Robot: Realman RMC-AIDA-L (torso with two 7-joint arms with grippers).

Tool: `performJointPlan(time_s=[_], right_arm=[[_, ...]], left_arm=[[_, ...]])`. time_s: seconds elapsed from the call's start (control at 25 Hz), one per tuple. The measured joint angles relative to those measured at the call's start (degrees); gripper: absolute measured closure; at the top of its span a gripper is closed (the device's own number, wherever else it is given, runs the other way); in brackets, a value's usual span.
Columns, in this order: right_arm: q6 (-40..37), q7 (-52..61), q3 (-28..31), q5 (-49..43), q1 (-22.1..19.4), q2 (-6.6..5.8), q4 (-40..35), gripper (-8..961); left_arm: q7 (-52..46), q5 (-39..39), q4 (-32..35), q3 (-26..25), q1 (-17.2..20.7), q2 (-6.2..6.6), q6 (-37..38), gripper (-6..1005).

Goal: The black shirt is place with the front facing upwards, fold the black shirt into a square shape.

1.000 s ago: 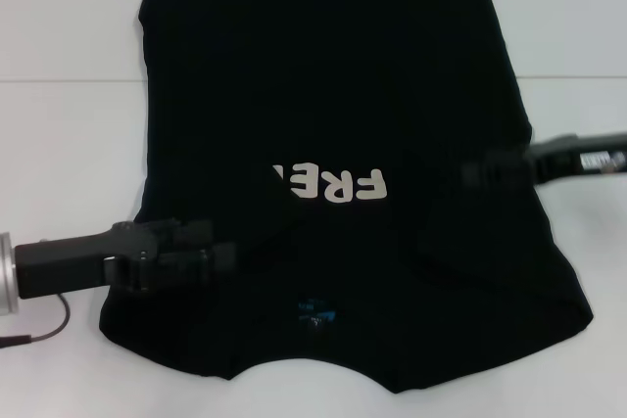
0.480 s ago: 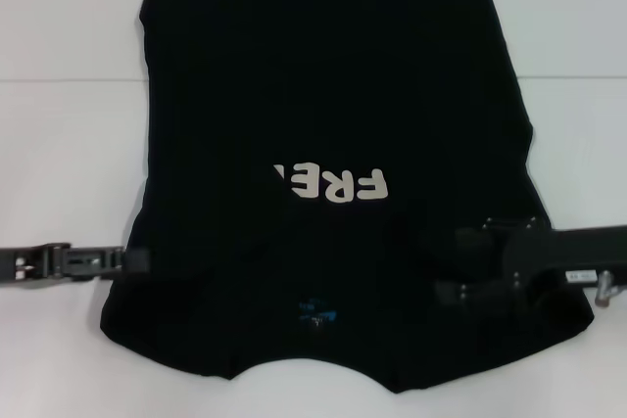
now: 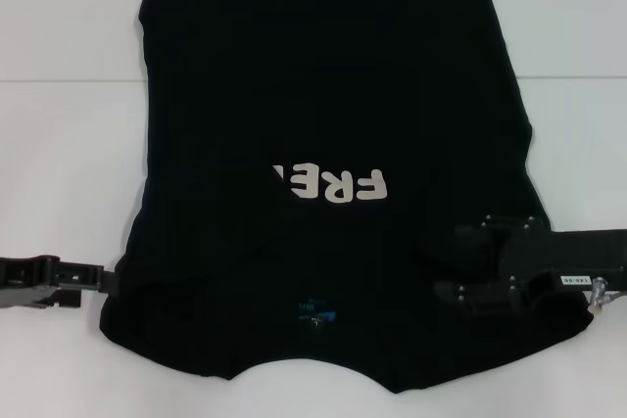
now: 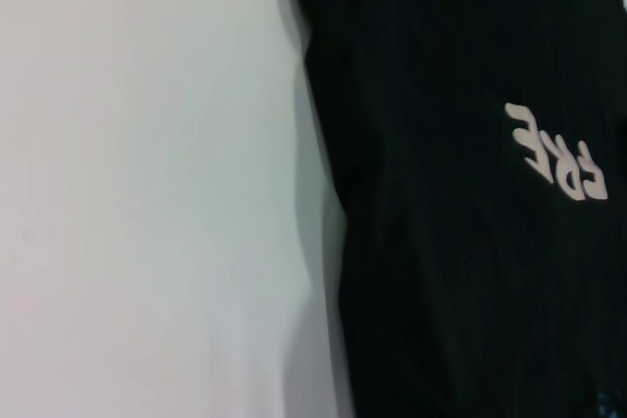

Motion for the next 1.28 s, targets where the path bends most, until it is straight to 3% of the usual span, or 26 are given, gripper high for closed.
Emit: performJointPlan(time_s=[0.52, 0.96, 1.16, 1.28], right_arm=[[0.8, 0.4, 0.1, 0.2, 0.4, -0.08, 0.6, 35], [0.8, 0.6, 0.1, 0.2, 0.7, -0.07, 1.0, 35], [0.8, 1.4, 0.1, 0.2, 1.0, -0.09, 1.0, 35], [0.8, 1.5, 0.1, 0.2, 1.0, -0.14, 1.0, 39]], left_arm=[[0.4, 1.3, -0.3, 4.8, -2.8, -1.24, -2.9, 299], [0.3, 1.4, -0.4, 8.9, -3.3, -1.51, -3.0, 334], [1.1, 1.5, 3.3, 12.1, -2.5, -3.14, -2.9, 349], [1.2, 1.6, 4.0, 12.2, -2.3, -3.48, -3.1, 359]])
